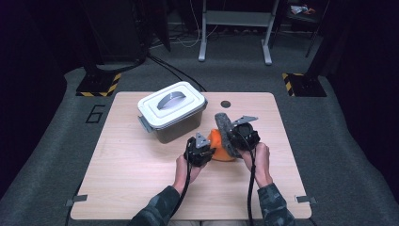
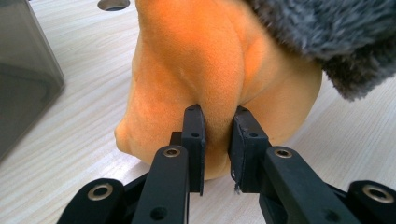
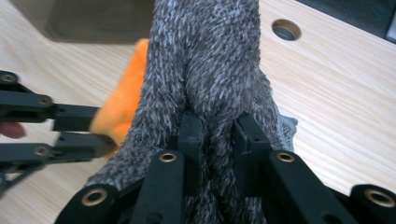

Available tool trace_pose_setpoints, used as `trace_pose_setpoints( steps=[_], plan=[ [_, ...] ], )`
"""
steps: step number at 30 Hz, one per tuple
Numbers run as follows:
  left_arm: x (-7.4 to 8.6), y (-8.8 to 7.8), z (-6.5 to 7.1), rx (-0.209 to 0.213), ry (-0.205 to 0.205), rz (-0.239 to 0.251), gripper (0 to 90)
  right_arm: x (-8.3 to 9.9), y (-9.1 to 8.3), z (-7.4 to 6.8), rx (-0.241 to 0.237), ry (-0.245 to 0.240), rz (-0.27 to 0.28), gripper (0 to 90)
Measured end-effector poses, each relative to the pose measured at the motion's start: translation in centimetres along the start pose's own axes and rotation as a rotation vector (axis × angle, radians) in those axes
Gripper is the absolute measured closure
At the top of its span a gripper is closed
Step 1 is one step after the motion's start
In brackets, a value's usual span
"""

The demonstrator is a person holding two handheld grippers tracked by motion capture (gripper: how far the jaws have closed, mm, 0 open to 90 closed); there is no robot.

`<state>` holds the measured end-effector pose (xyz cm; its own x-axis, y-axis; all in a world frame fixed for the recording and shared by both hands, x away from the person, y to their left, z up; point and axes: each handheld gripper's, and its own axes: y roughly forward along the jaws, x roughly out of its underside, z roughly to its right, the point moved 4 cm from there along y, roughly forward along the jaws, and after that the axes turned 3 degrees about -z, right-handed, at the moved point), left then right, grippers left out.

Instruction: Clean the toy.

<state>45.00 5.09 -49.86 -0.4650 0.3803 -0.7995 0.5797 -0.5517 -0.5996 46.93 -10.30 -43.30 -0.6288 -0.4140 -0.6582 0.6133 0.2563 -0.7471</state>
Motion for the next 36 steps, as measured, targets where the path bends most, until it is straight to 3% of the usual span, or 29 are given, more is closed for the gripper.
trace_pose_setpoints(
  steps=[10, 15, 19, 29, 36],
  plan=[
    [0.0, 0.0, 0.0, 0.005, 0.004, -0.001, 77.4, 2.0, 0.6, 2.5, 0.017, 0.069, -0.016, 74.9],
    [0.0, 0.0, 0.0, 0.005, 0.001, 0.001, 77.4, 3.7, 1.5, 4.2, 0.026, 0.128, -0.059, 74.8],
    [0.0, 0.1, 0.0, 0.002, 0.001, 0.004, 77.4, 5.1, 2.9, 5.0, 0.032, 0.144, -0.085, 74.9],
    [0.0, 0.0, 0.0, 0.001, 0.004, 0.002, 77.2, 7.1, 5.2, 5.5, -0.010, 0.202, -0.157, 74.9],
    [0.0, 0.0, -0.1, 0.001, 0.003, 0.000, 77.2, 6.9, 4.6, 5.8, 0.010, 0.198, -0.149, 74.9]
  ],
)
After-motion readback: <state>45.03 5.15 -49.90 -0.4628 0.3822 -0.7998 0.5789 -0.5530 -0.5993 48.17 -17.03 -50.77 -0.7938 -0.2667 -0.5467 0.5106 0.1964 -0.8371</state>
